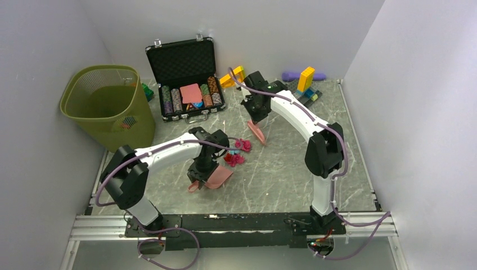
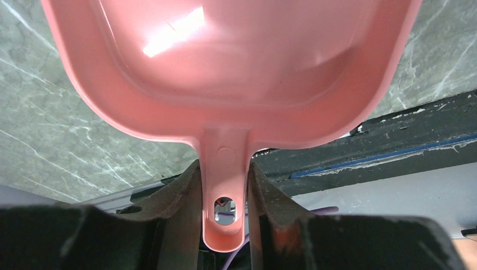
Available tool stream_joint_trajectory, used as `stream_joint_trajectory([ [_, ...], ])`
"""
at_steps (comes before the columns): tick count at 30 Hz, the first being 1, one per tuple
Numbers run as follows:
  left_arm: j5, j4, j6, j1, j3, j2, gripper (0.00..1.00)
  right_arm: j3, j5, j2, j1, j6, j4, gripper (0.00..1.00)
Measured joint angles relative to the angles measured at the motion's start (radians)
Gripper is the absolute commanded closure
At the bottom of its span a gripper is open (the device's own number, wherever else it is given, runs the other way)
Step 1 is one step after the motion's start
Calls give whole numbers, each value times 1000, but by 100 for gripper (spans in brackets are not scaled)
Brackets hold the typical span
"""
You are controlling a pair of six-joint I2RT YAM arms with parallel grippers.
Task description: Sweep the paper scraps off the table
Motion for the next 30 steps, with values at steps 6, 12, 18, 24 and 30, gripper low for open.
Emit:
stream_joint_trajectory([
  [6, -11, 1, 11, 0, 53, 66, 100, 0, -82, 33, 45, -72, -7, 100],
  [12, -39, 3, 20, 0, 93, 134, 100, -1, -203, 41, 106, -105, -5, 100],
  [18, -51, 6, 34, -1, 96, 155, 100, -61, -444, -26, 99, -98, 38, 100],
  [24, -77, 22, 34, -15, 93, 145, 100, -137, -624, -78, 40, -57, 72, 100],
  [30, -129, 78, 30, -40, 60, 83, 100, -187, -639, -153, 3, 5, 77, 100],
])
